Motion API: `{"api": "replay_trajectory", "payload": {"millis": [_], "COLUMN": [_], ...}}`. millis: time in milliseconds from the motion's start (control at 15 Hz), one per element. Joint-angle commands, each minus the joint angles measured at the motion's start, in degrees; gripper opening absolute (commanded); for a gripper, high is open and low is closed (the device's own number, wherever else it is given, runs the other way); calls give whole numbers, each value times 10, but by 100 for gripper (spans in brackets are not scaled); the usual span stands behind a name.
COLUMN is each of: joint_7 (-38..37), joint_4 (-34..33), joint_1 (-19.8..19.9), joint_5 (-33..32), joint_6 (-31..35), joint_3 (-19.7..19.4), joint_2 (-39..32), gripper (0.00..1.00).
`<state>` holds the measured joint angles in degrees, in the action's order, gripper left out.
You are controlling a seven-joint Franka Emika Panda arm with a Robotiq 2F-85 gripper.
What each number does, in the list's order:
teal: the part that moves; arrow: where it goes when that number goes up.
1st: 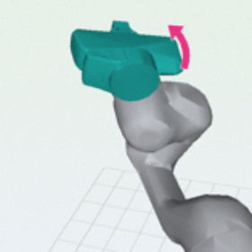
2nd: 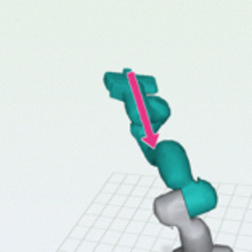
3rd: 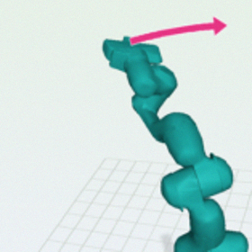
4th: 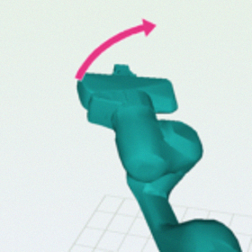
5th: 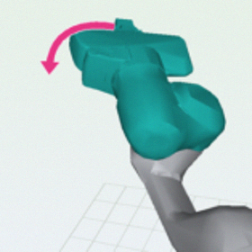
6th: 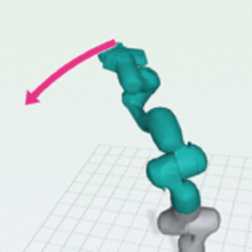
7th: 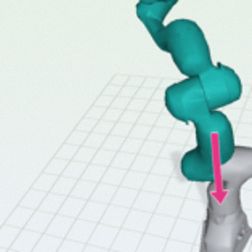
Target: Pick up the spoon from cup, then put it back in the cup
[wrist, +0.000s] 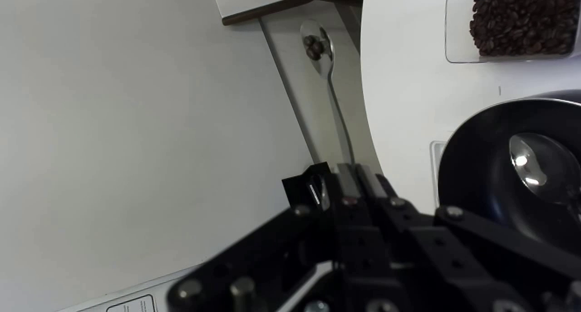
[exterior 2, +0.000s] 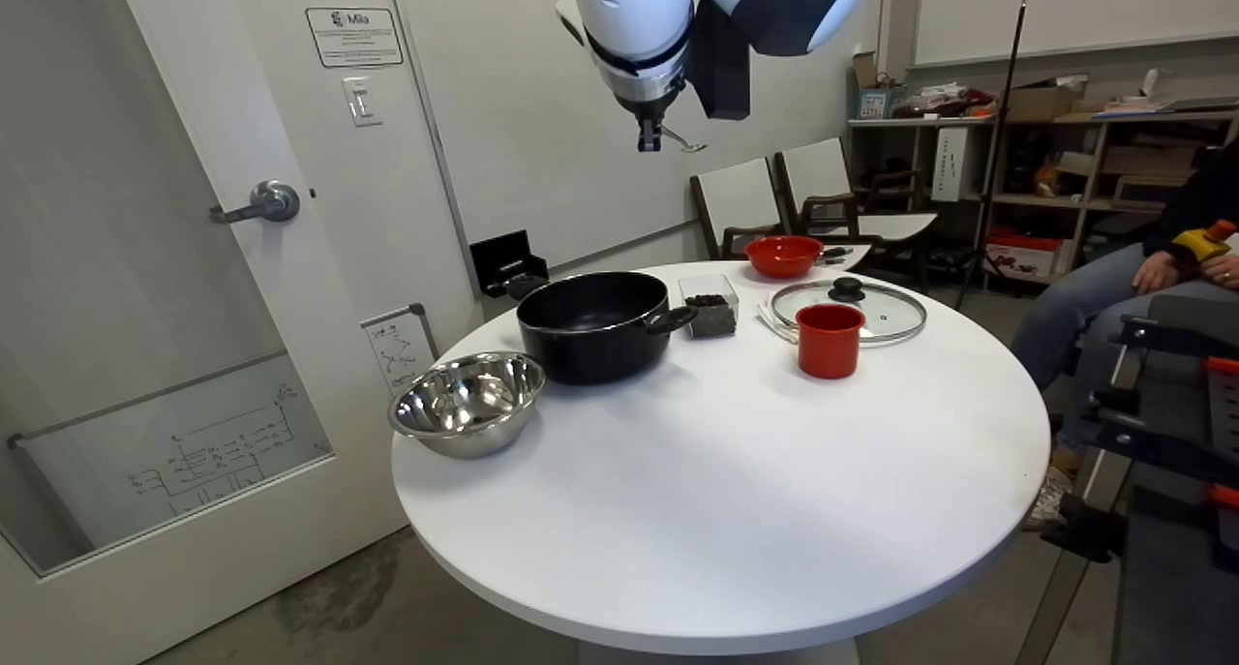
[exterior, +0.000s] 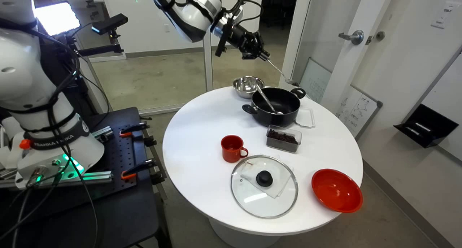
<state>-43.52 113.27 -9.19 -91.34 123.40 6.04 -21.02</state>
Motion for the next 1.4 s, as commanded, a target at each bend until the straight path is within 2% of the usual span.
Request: {"api": "replay_trajectory", "payload": {"millis": [0, 667, 1333], "joint_7": [17, -4, -35], "joint_4": [15, 46, 42], "joint_1": [6, 23, 29], "joint_5": [8, 2, -25], "joint_6": [-5, 6, 31], "joint_3": [8, 3, 2], "joint_2": [22, 52, 35], "gripper": [1, 1, 1]}}
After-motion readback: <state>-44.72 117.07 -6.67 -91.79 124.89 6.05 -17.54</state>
